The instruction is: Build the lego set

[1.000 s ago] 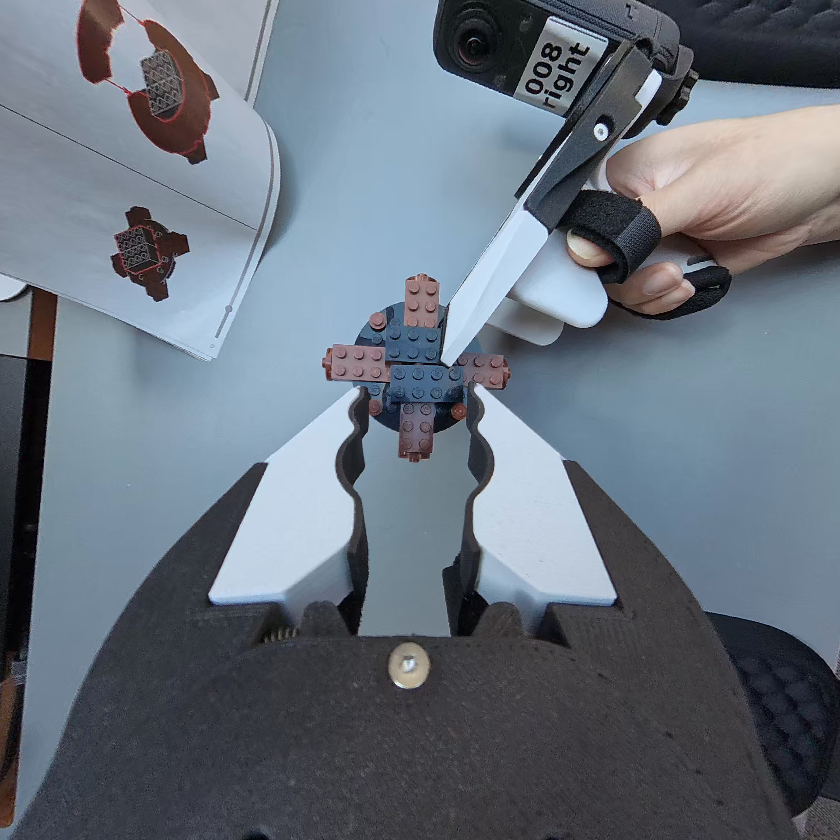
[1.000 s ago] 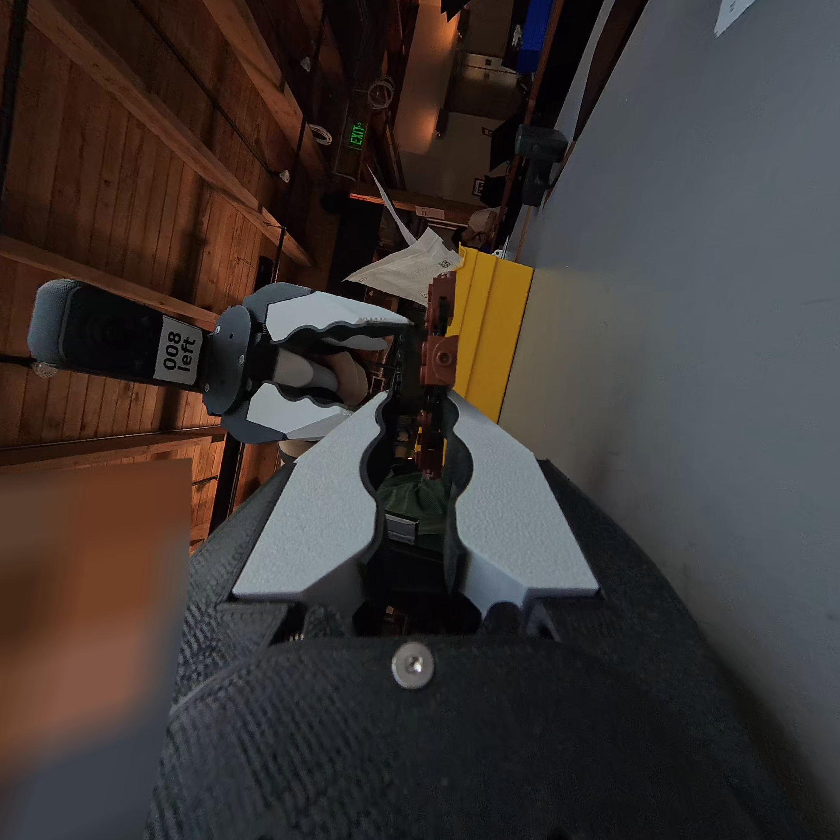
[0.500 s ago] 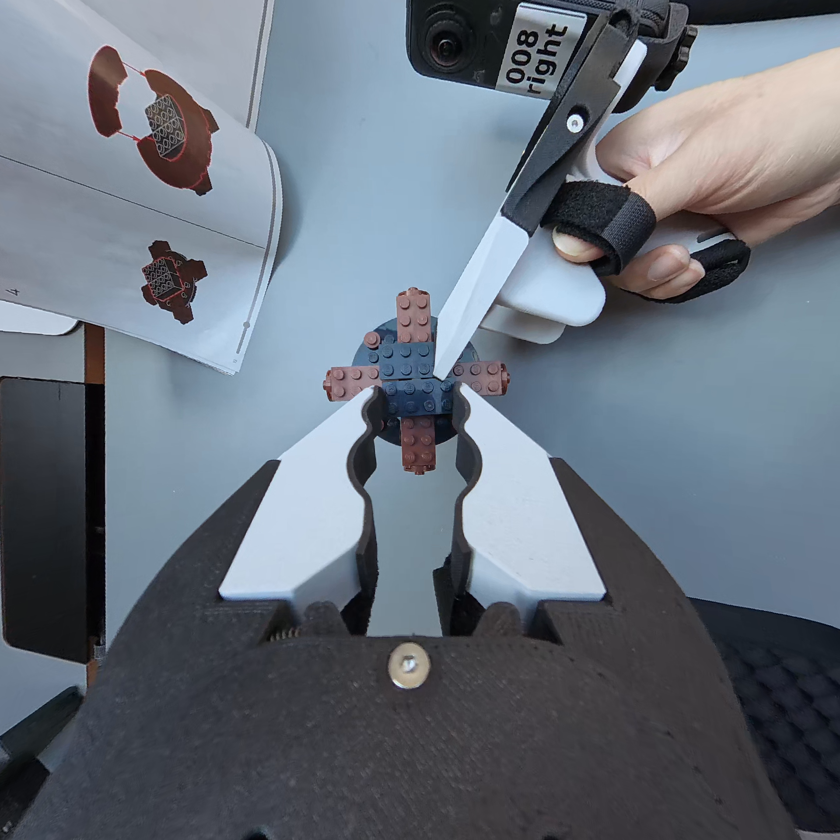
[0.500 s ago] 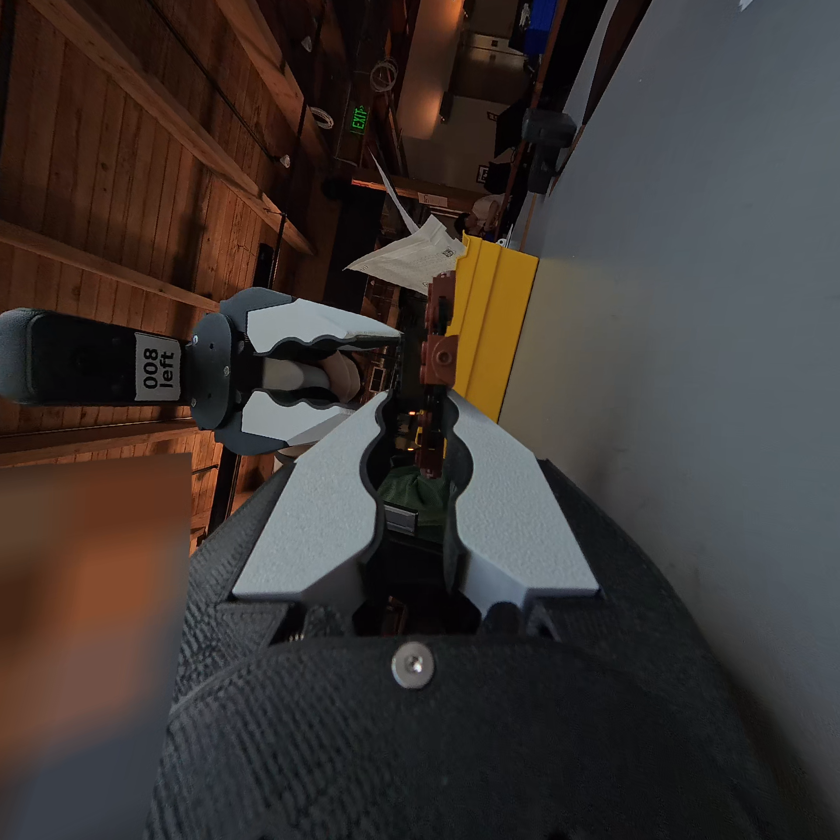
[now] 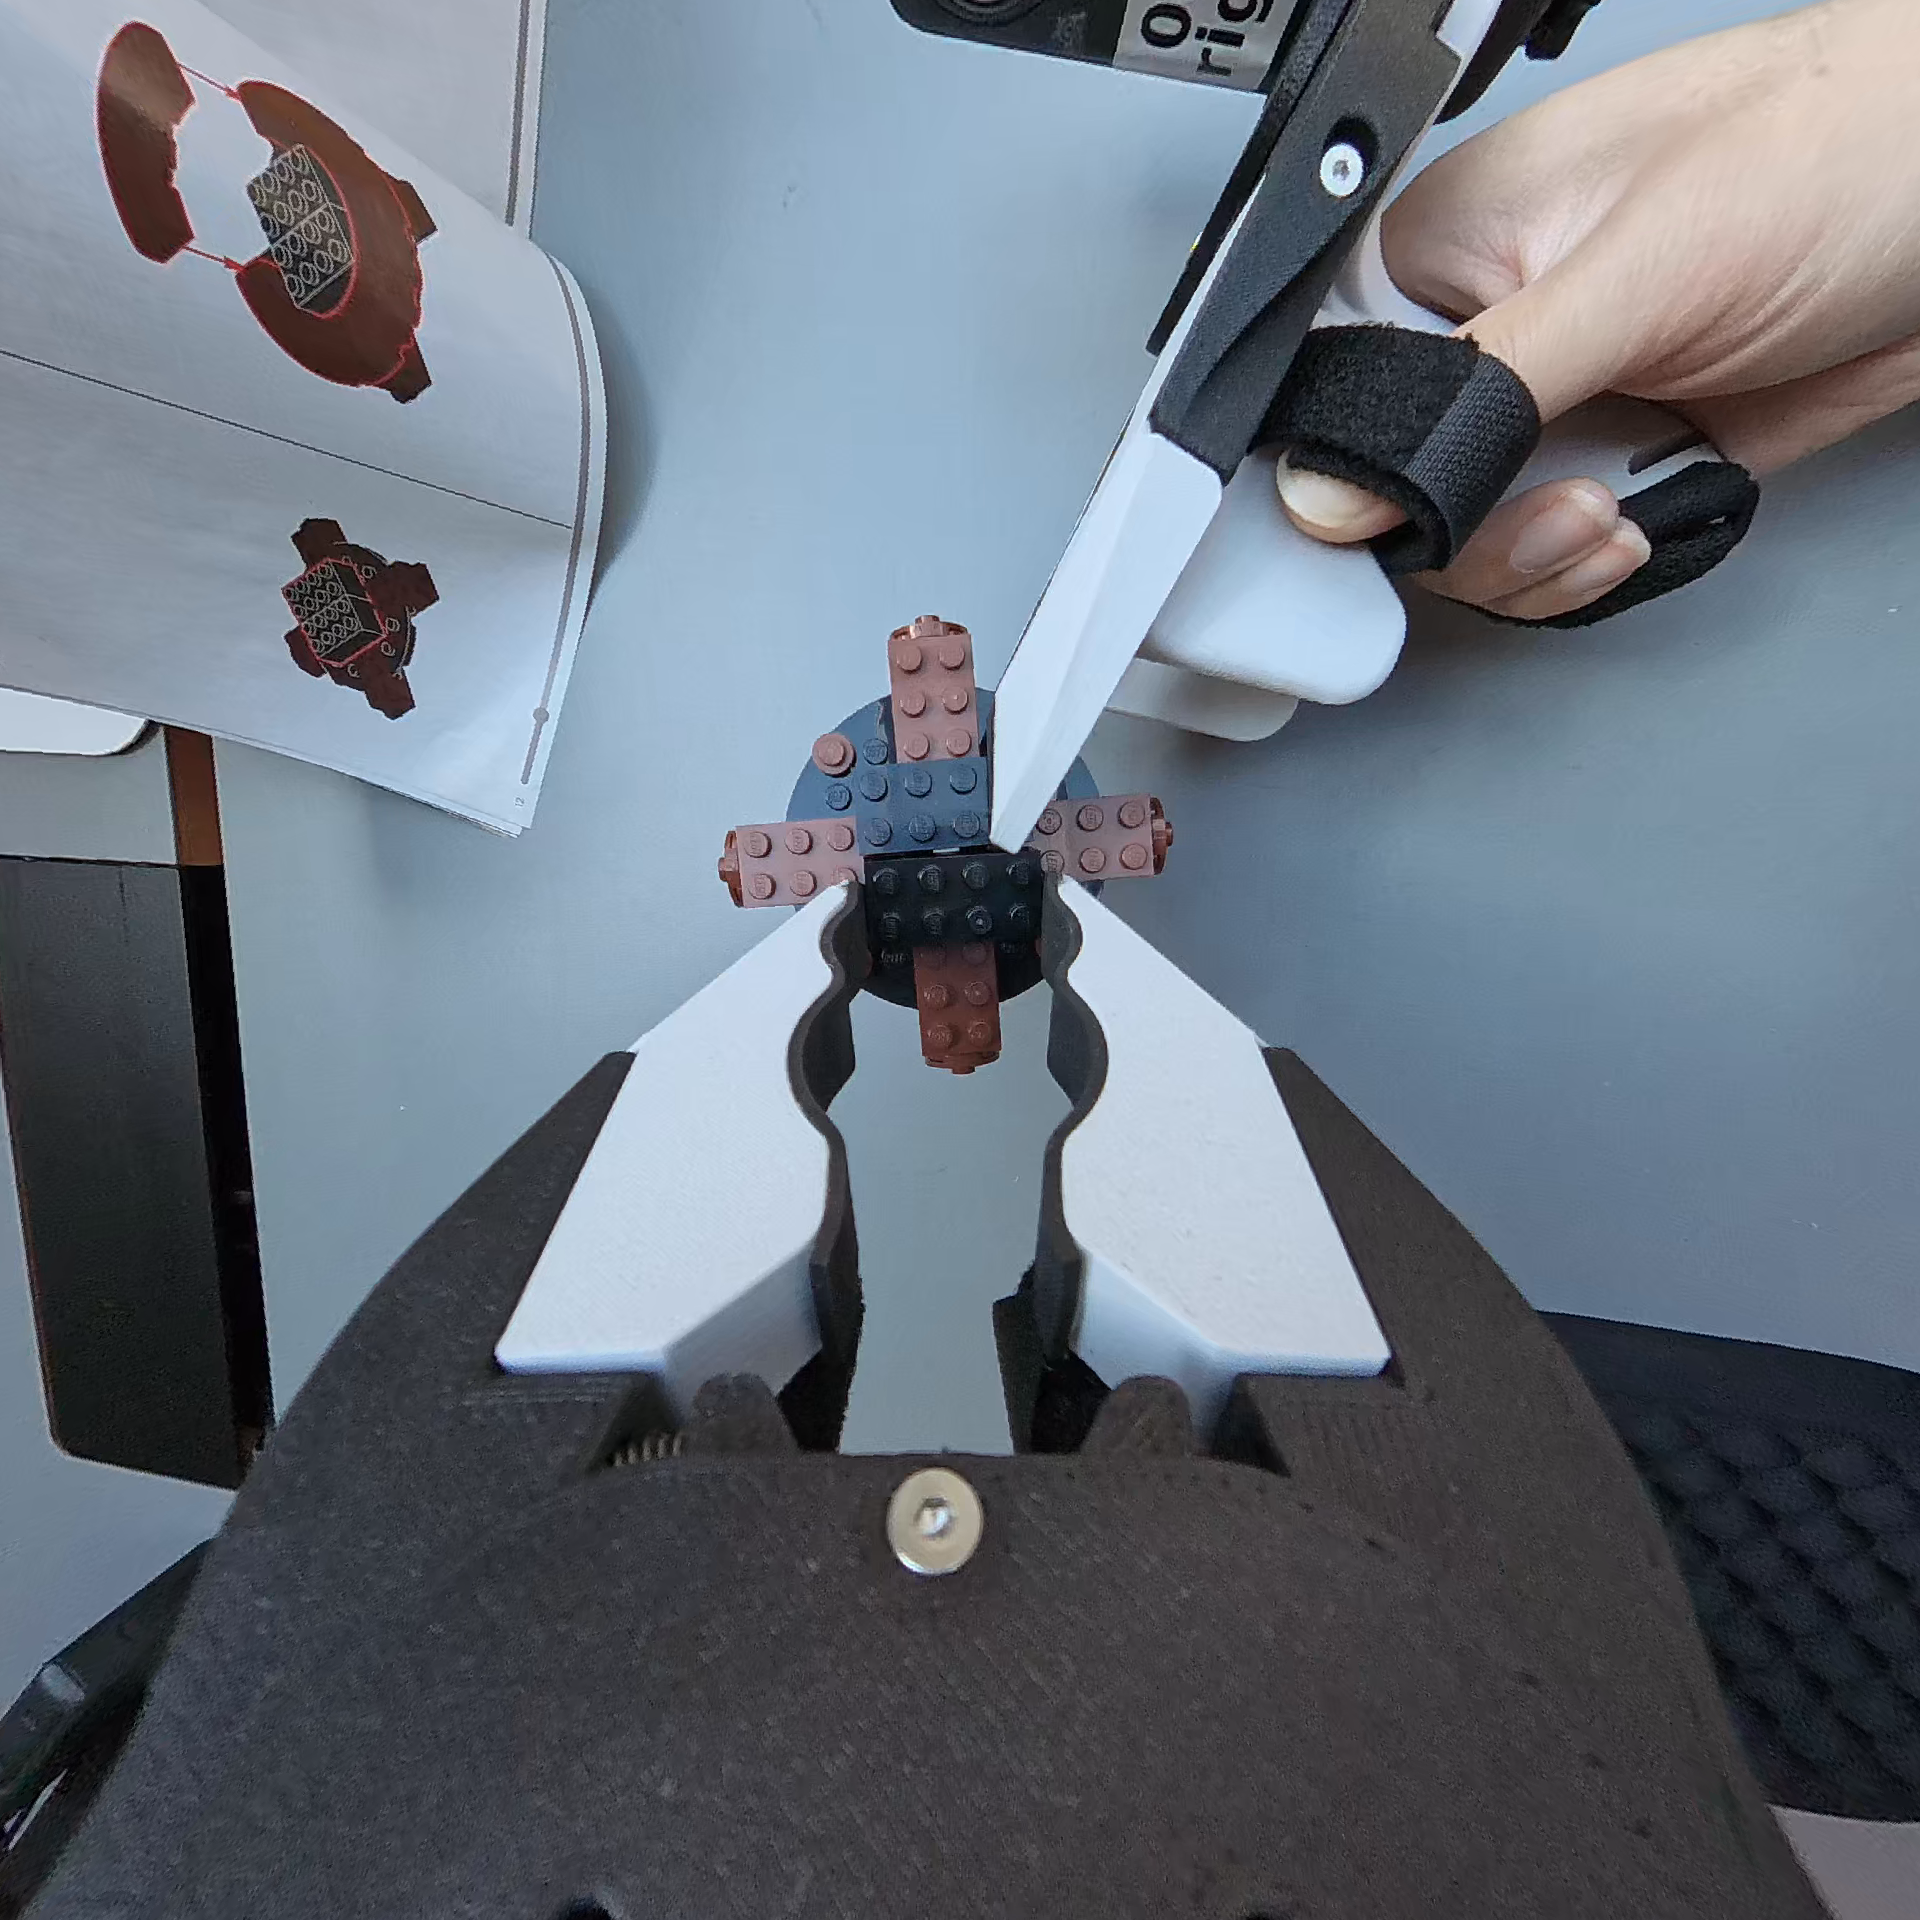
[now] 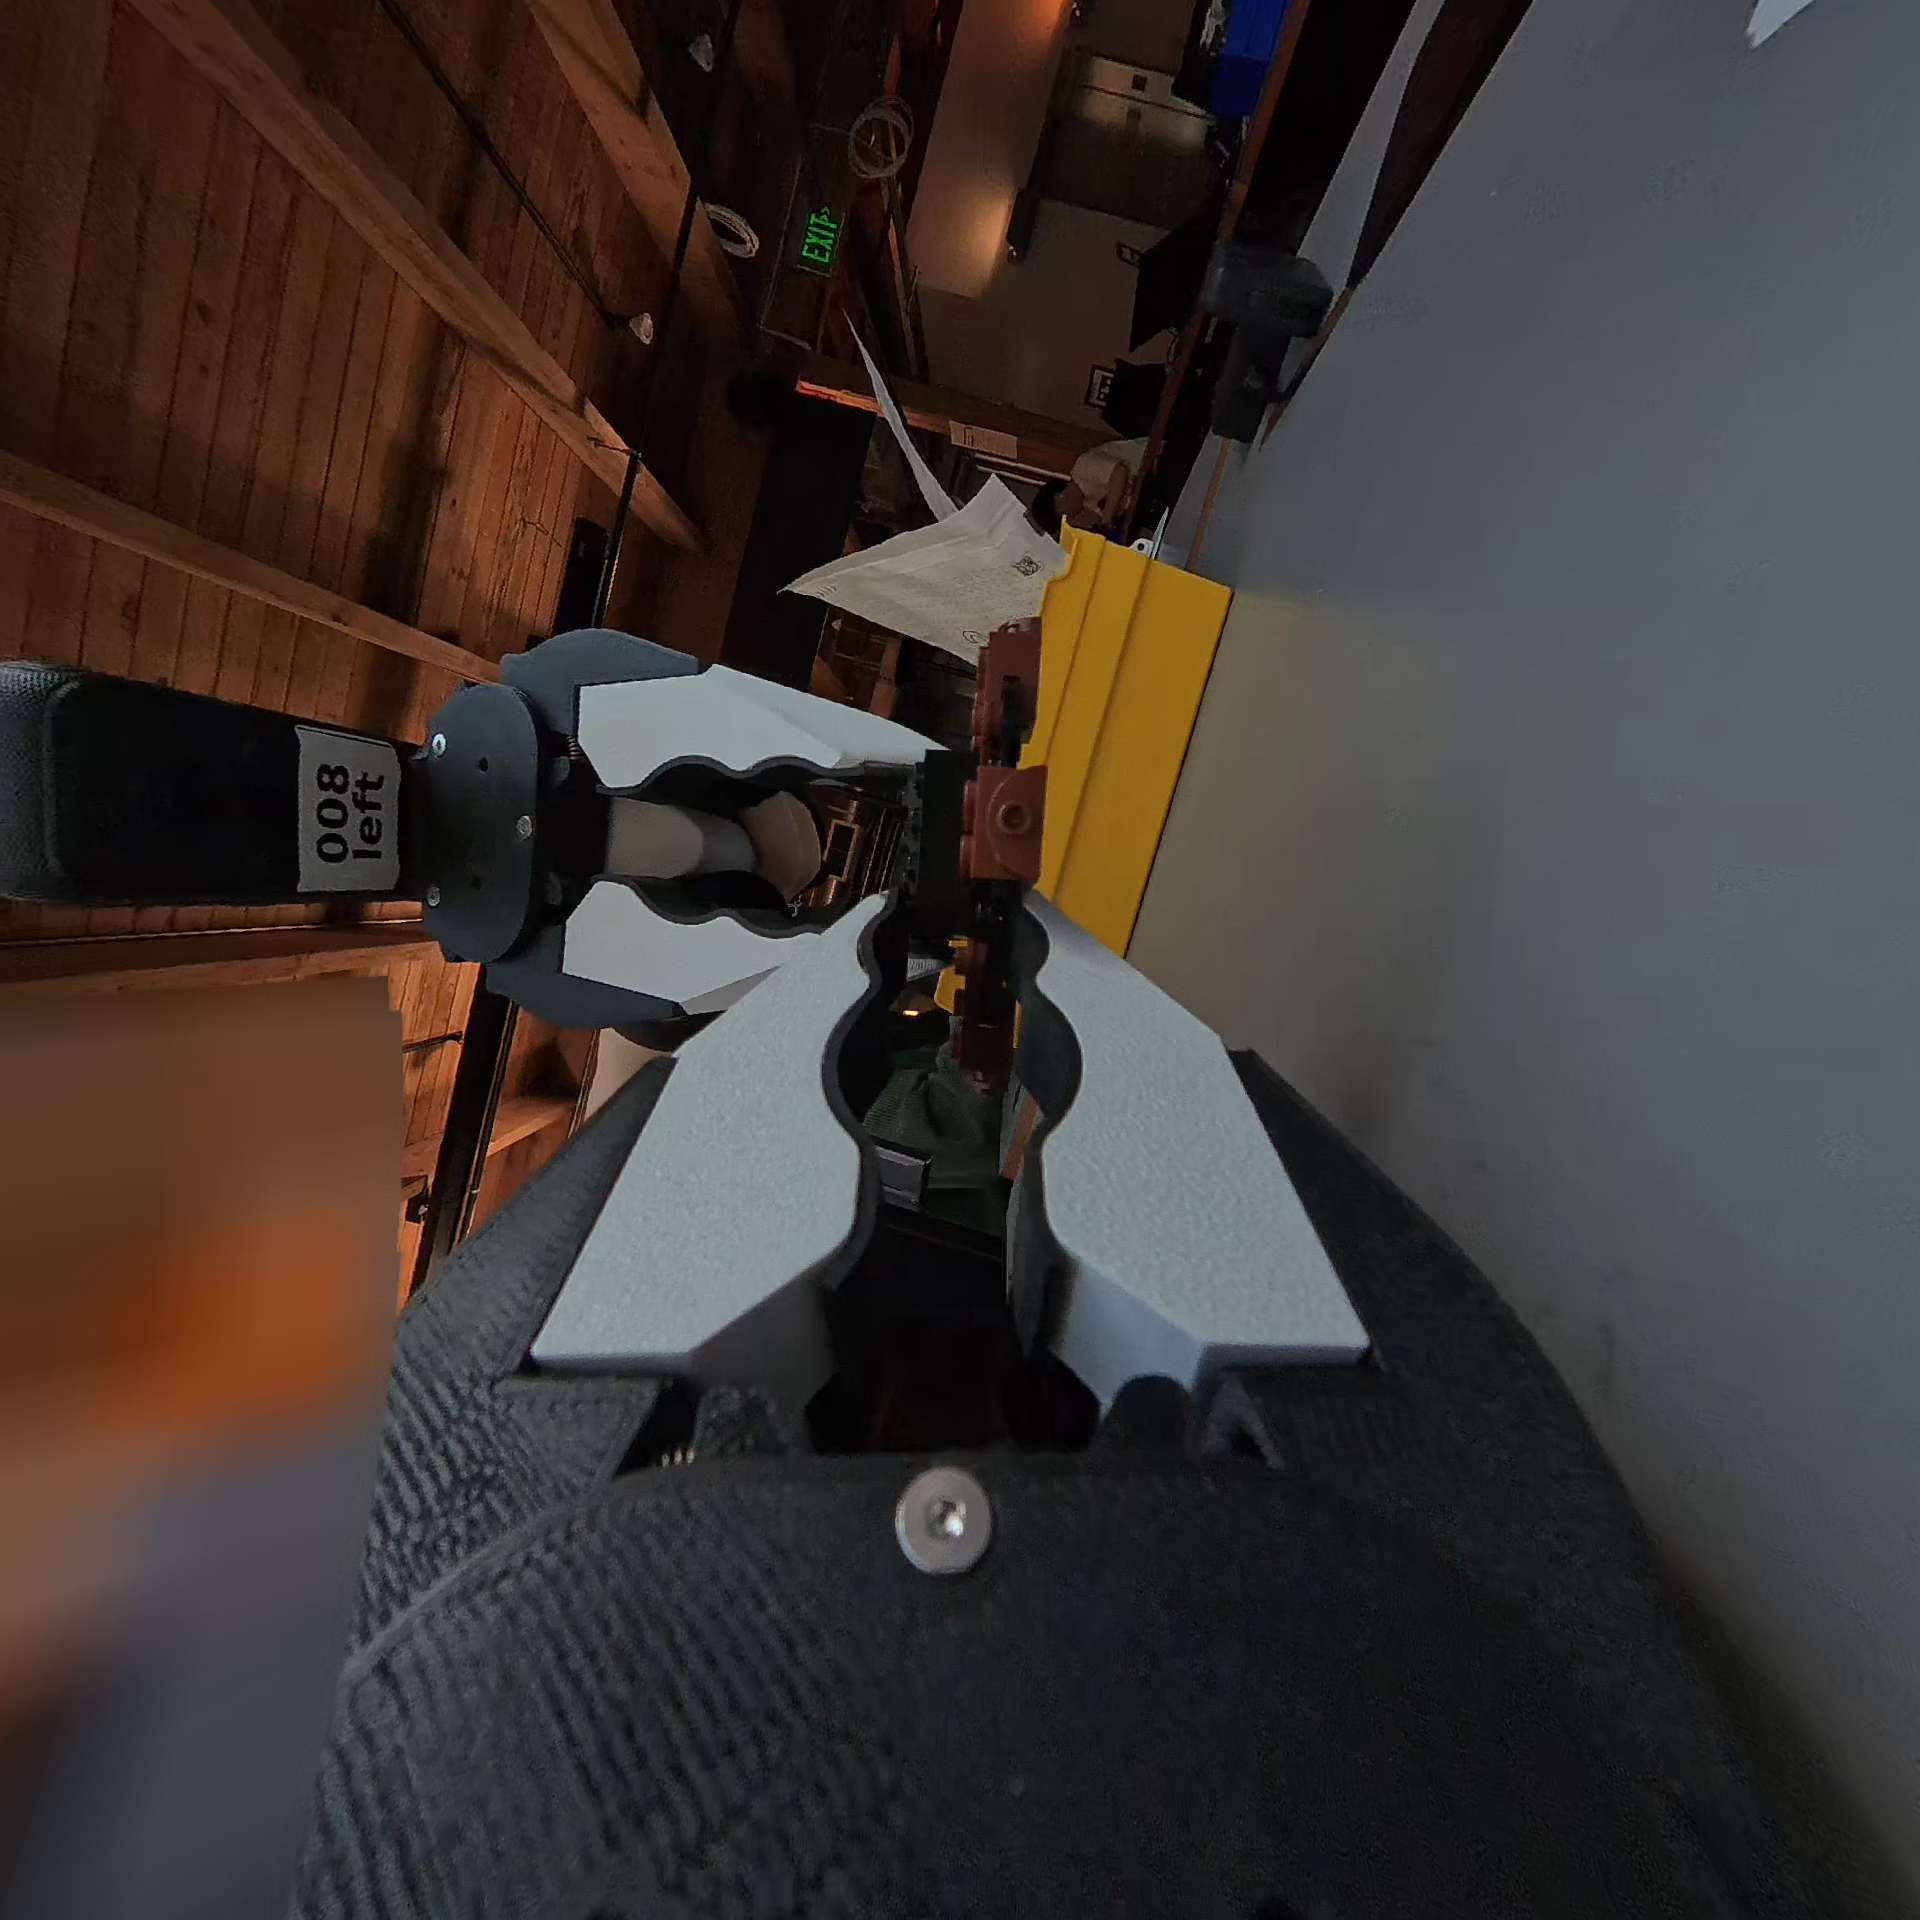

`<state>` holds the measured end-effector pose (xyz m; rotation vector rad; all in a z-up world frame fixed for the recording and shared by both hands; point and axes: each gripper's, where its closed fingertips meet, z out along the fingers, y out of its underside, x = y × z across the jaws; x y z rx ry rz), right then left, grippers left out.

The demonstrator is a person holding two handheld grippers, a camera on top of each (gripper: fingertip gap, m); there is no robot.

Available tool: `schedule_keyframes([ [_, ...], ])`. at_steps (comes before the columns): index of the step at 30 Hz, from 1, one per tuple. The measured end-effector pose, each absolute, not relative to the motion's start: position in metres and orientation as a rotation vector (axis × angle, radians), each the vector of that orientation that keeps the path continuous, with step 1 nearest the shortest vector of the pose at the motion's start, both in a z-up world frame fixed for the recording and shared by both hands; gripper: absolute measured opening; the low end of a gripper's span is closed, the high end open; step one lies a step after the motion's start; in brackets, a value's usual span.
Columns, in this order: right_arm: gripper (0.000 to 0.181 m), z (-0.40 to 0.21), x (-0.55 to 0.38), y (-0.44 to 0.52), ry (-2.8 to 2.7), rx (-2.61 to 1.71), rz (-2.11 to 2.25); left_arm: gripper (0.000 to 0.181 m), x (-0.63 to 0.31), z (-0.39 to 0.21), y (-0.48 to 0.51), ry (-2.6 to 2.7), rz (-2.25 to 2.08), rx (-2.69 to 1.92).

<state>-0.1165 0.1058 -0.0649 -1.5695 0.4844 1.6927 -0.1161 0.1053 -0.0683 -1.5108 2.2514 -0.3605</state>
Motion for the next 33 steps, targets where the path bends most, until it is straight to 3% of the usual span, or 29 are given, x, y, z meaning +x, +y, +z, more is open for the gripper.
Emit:
schedule_keyframes([
  [33, 0.017, -0.0645, -0.1205, 0.1078, 0.393, -1.575, 1.612, 0.031, -0.1215, -0.0705, 0.1104, 2.331, -0.247, -1.613],
])
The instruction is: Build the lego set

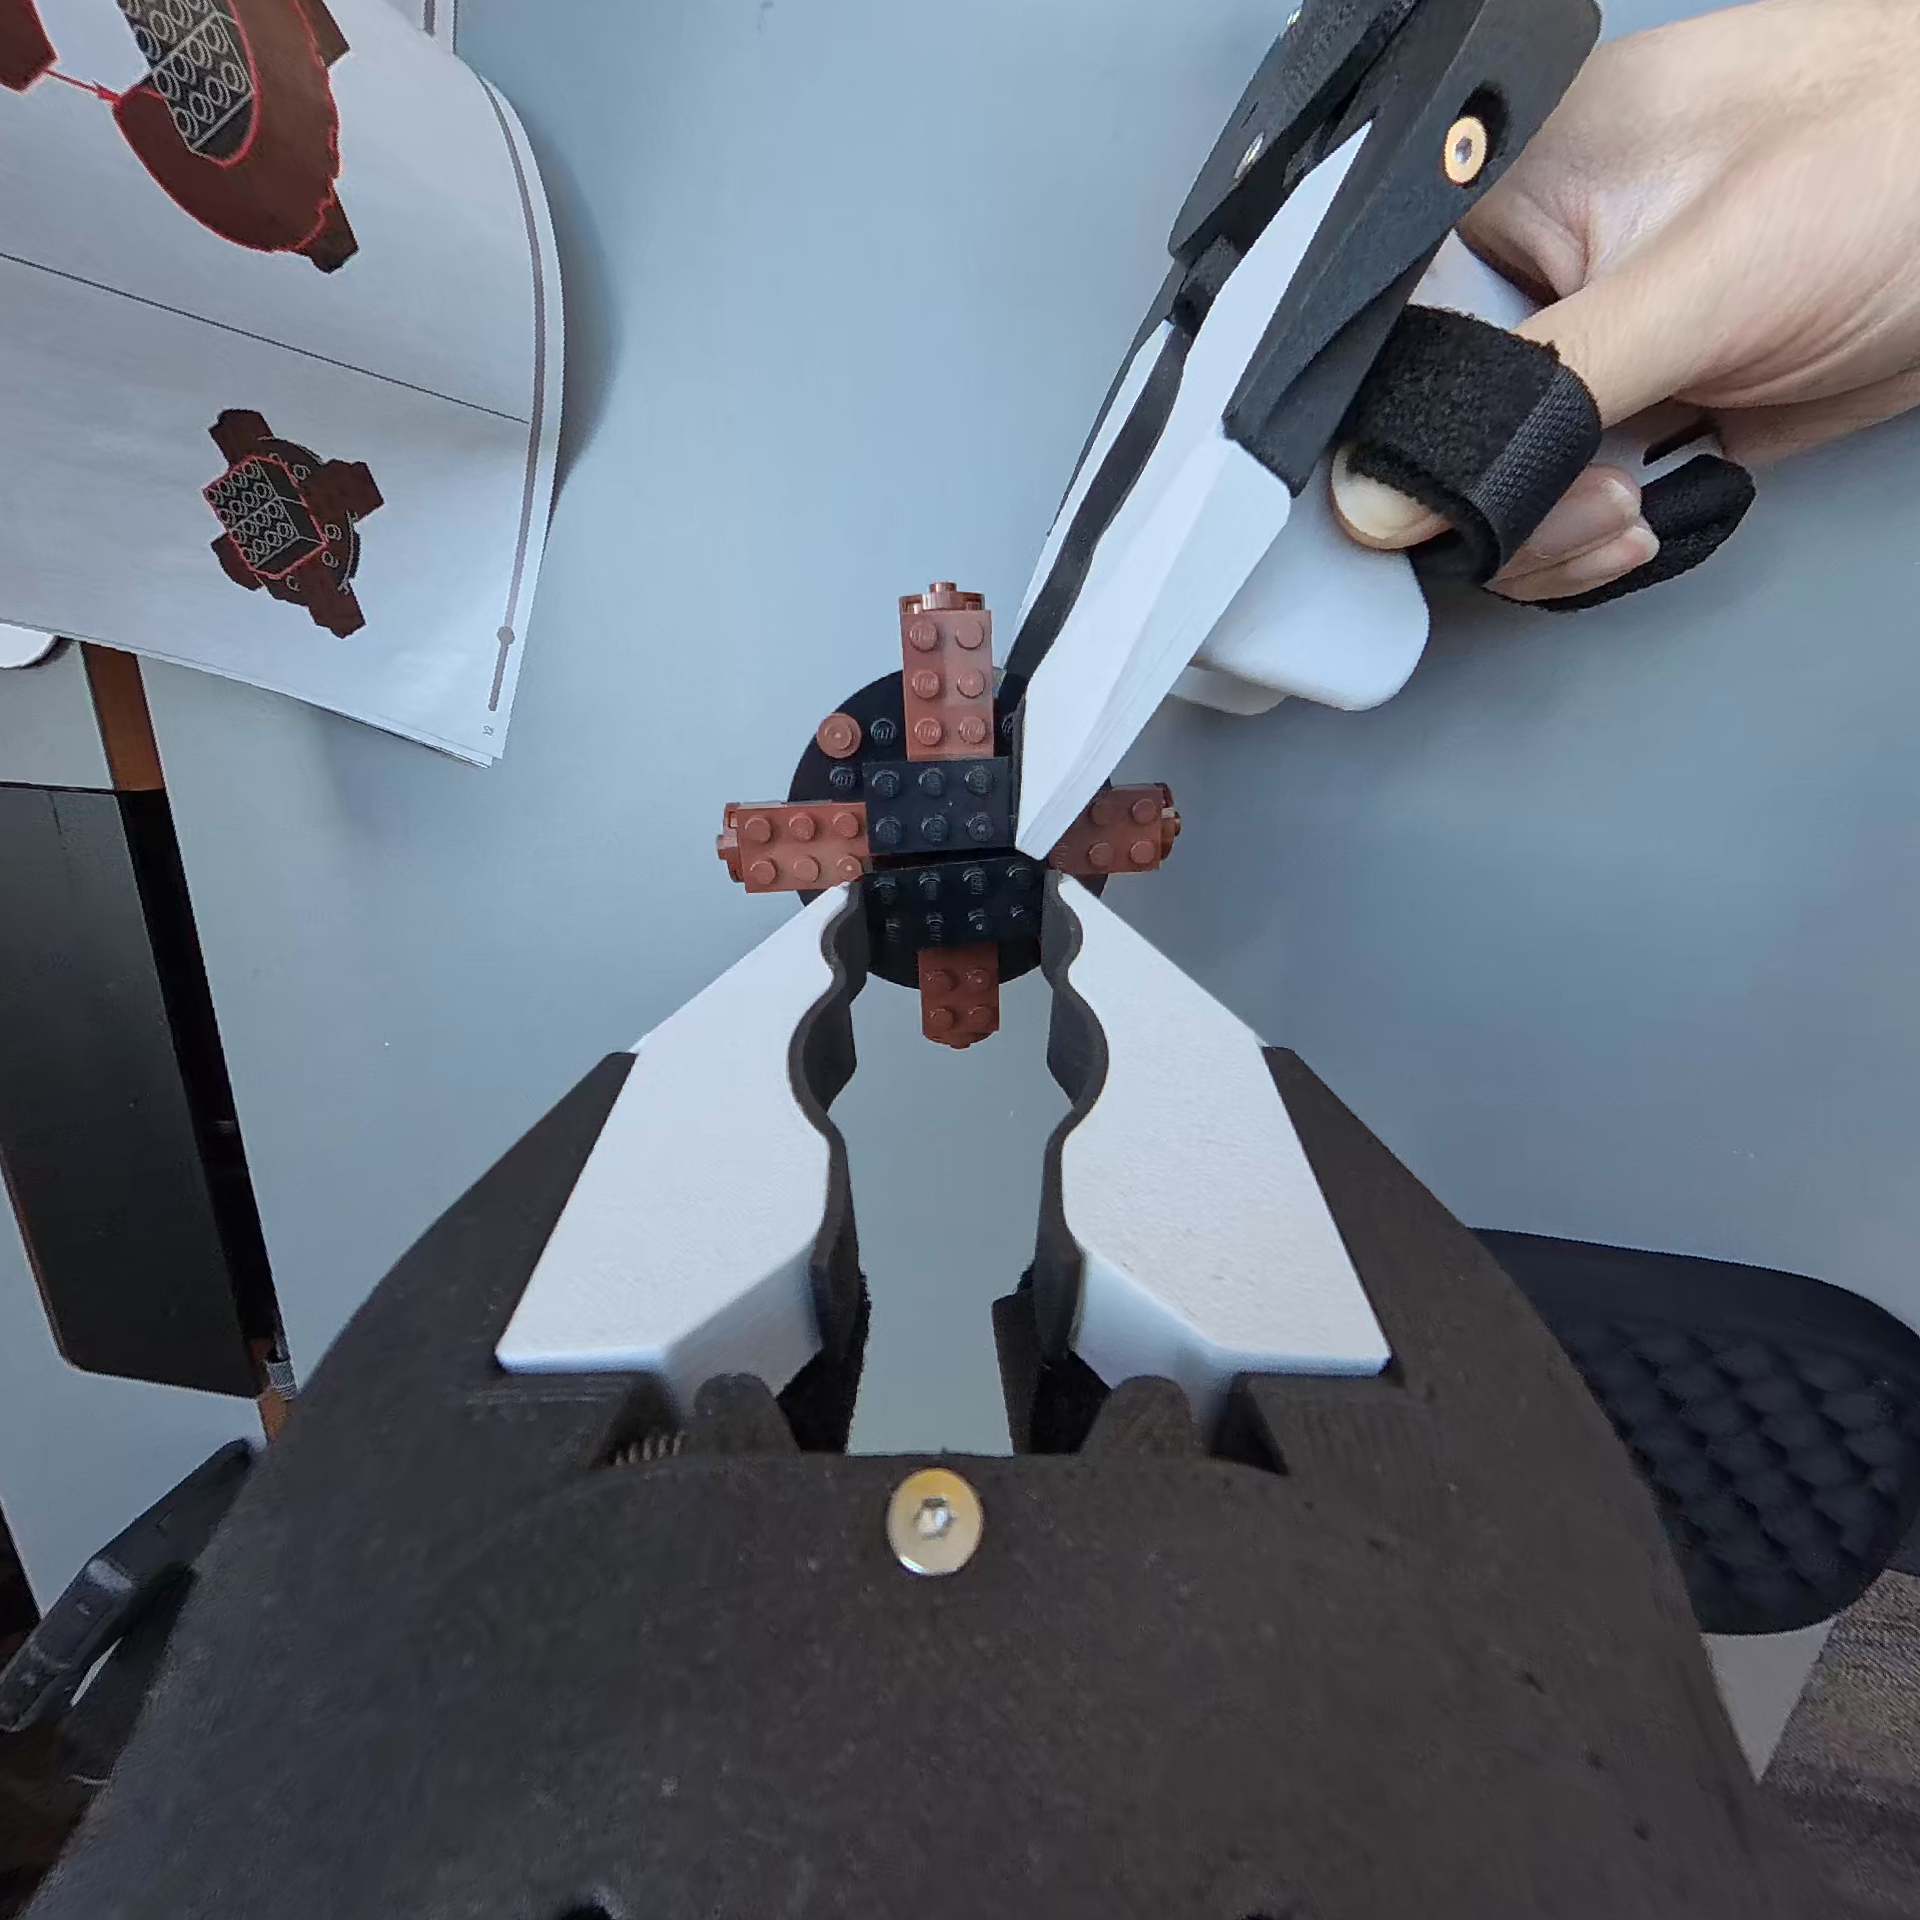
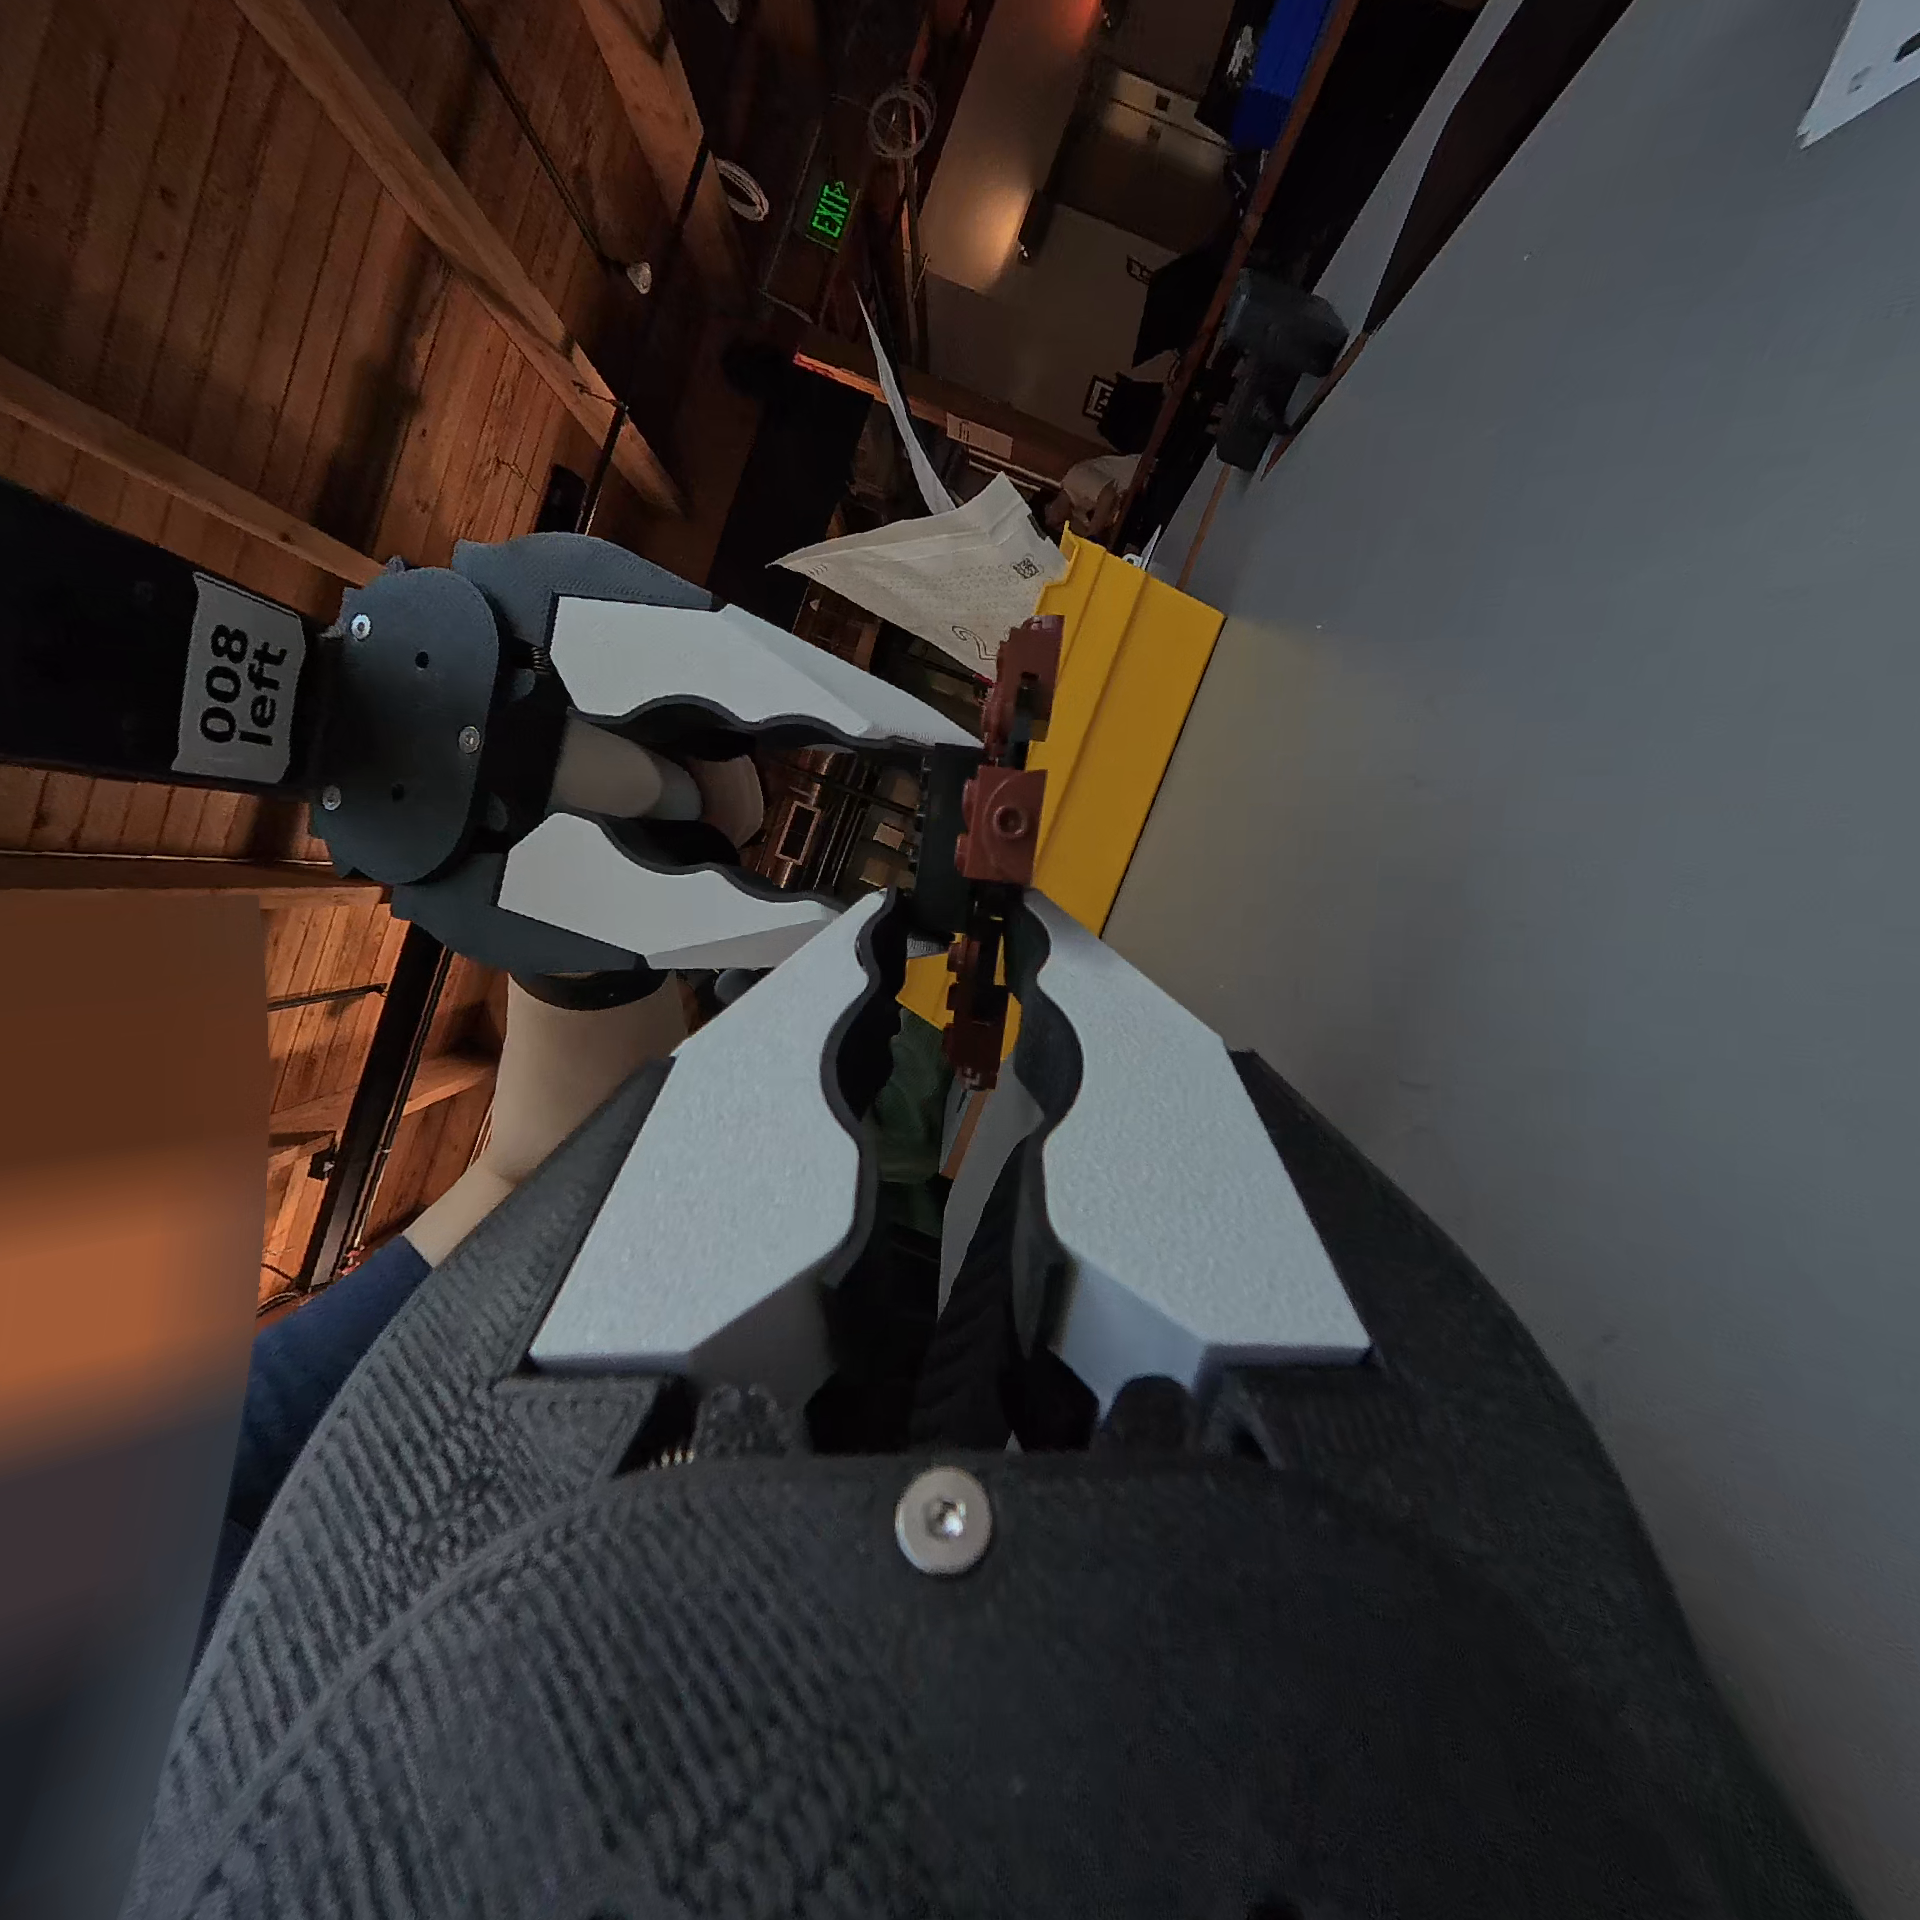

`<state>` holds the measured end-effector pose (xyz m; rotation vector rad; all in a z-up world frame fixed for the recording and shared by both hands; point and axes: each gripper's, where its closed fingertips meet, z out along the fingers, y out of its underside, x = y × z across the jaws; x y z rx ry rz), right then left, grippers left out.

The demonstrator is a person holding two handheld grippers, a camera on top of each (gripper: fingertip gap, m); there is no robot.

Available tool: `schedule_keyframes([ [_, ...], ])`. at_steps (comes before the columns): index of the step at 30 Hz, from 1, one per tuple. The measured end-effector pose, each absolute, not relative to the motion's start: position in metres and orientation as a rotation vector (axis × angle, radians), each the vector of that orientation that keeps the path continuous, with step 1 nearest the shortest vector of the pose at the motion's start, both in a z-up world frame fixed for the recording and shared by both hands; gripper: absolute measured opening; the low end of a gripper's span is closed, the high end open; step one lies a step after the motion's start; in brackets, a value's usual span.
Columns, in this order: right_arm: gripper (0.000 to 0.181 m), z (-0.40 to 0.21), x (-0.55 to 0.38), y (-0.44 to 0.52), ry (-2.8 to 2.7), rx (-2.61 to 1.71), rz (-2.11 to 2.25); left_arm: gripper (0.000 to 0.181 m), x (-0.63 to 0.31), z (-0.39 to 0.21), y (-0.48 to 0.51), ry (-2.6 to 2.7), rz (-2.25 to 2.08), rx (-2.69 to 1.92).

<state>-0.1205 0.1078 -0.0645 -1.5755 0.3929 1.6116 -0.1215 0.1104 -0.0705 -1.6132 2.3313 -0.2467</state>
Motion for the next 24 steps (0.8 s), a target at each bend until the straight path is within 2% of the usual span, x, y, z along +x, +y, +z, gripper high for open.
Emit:
schedule_keyframes([
  [13, 0.017, -0.066, -0.114, 0.109, 0.455, -1.544, 1.657, 0.032, -0.117, -0.074, 0.111, 2.436, -0.159, -1.629],
  [24, 0.017, -0.065, -0.110, 0.108, 0.556, -1.470, 1.803, 0.042, -0.111, -0.072, 0.114, 2.385, -0.206, -1.693],
])
